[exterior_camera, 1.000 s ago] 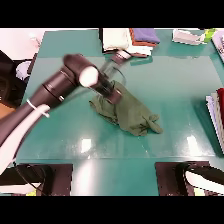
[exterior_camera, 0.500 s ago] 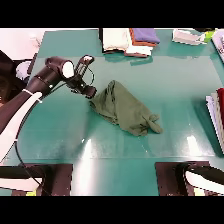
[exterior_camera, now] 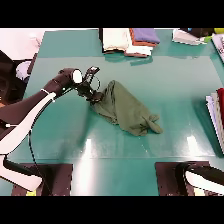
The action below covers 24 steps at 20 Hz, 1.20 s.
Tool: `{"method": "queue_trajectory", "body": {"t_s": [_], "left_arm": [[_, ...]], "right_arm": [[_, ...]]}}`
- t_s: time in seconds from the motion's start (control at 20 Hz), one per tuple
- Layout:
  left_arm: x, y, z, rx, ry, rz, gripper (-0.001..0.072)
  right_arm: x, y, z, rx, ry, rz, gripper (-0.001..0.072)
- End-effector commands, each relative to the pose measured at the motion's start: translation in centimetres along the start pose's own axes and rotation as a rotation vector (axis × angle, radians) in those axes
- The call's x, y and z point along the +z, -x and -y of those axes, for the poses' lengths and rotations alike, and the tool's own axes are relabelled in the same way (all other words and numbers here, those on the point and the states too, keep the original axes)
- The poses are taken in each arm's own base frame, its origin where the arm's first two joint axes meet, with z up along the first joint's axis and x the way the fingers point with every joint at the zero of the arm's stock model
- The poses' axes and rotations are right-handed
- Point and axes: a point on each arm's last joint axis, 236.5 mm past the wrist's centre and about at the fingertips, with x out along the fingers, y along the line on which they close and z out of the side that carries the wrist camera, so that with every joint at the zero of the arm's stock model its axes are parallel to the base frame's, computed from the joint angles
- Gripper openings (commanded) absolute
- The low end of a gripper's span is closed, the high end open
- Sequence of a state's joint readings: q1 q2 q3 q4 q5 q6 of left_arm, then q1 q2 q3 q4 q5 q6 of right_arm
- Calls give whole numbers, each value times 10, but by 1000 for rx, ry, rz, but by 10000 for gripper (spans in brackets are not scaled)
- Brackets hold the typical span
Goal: Fold the shirts.
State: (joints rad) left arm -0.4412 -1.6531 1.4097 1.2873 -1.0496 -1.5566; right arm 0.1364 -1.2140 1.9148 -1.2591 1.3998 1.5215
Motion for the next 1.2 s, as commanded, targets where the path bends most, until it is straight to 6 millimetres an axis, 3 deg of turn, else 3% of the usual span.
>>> {"method": "queue_trajectory", "body": {"t_s": [0.0,0.2,0.3,0.35,0.4,0.45,0.55,0.7,0.9,1.05,1.1,1.15], "left_arm": [[10,12,-8,42,-52,3,28],[33,59,-31,192,-146,69,28],[36,70,-34,217,-159,90,28],[35,71,-34,217,-159,88,29],[34,70,-34,218,-168,82,28],[33,69,-35,218,-167,79,29],[33,69,-35,218,-167,76,29],[33,69,-35,218,-167,76,29],[32,69,-35,218,-166,73,29],[32,69,-35,218,-166,72,29],[31,69,-35,218,-166,67,28],[29,69,-36,220,-166,59,29]], "right_arm": [[-49,-24,10,-10,-39,-143,23],[-167,-57,58,-164,-129,-432,23],[-234,-71,60,-146,-190,-590,25],[-266,-77,59,-134,-212,-663,115],[-292,-80,58,-131,-229,-723,419],[-315,-85,49,-98,-252,-771,565],[-345,-94,23,8,-283,-819,565],[-372,-103,2,53,-273,-851,565],[-390,-110,-16,75,-209,-865,564],[-402,-124,-15,65,-215,-893,549],[-404,-131,-13,59,-220,-891,419],[-403,-136,-11,53,-222,-878,191]]}}
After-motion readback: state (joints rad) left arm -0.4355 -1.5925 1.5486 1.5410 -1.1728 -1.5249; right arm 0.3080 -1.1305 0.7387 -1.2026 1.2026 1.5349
